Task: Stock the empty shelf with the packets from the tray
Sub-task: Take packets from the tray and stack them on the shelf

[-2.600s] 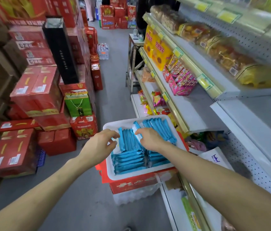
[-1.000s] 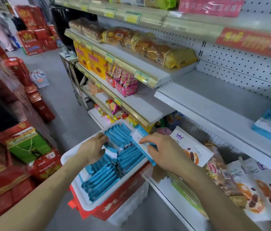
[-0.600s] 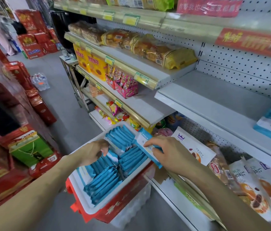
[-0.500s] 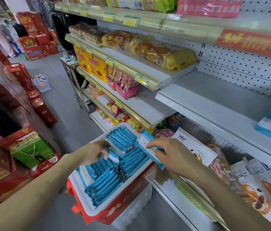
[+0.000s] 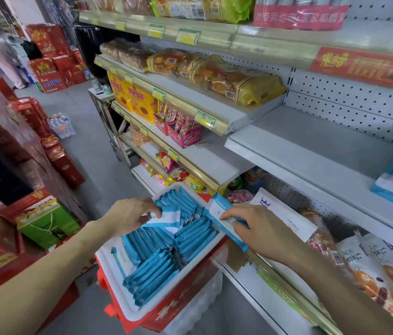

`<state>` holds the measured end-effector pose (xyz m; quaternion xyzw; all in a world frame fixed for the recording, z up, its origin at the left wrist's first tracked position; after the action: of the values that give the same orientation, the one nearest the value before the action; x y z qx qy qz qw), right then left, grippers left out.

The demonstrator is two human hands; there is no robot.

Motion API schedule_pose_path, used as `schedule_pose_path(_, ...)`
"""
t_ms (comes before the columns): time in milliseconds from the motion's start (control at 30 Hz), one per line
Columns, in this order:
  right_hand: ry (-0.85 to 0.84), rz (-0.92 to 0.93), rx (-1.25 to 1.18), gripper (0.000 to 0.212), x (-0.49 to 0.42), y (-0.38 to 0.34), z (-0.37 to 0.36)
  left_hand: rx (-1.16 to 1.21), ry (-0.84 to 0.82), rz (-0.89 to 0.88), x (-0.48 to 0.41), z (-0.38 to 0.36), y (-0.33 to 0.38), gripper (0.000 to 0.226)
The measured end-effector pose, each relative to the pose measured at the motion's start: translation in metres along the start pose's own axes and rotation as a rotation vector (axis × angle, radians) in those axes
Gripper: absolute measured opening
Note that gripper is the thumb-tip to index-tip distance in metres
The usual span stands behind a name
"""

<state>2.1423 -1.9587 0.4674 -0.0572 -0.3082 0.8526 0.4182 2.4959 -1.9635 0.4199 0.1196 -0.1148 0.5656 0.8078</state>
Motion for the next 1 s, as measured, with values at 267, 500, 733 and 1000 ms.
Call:
schedule_pose_path(267, 0.037, 0.018, 0.011, 0.031, 0.006, 0.005, 0.032, 0.147, 0.105, -0.140, -0.011, 0.054, 0.035, 0.040)
schedule_pose_path(500, 0.173, -0.027, 0.087, 0.031, 0.038, 0.052, 0.096, 0.159, 0.179, -0.359, -0.059, 0.138, 0.124, 0.040)
schedule_pose_path(733, 0.352, -0.184, 0.115, 0.031, 0.155, 0.127, 0.165, 0.162, 0.321, -0.562, -0.118, 0.194, 0.259, 0.040)
schedule_pose_path(1000, 0.652, -0.432, 0.129, 0.035, 0.292, 0.226, 0.204, 0.261, 0.359, -0.750, -0.165, 0.187, 0.412, 0.040)
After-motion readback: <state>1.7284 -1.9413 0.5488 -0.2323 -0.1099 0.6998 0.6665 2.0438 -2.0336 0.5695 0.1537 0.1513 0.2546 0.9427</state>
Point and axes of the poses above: each hand's wrist, its own x-axis away from the middle knuckle, its own z-axis out of the back of the hand, y = z × x, the point moved 3 cm from there along -x, towards the middle knuckle, and after that the axes turned 13 degrees about -y, right-handed, at the moved point
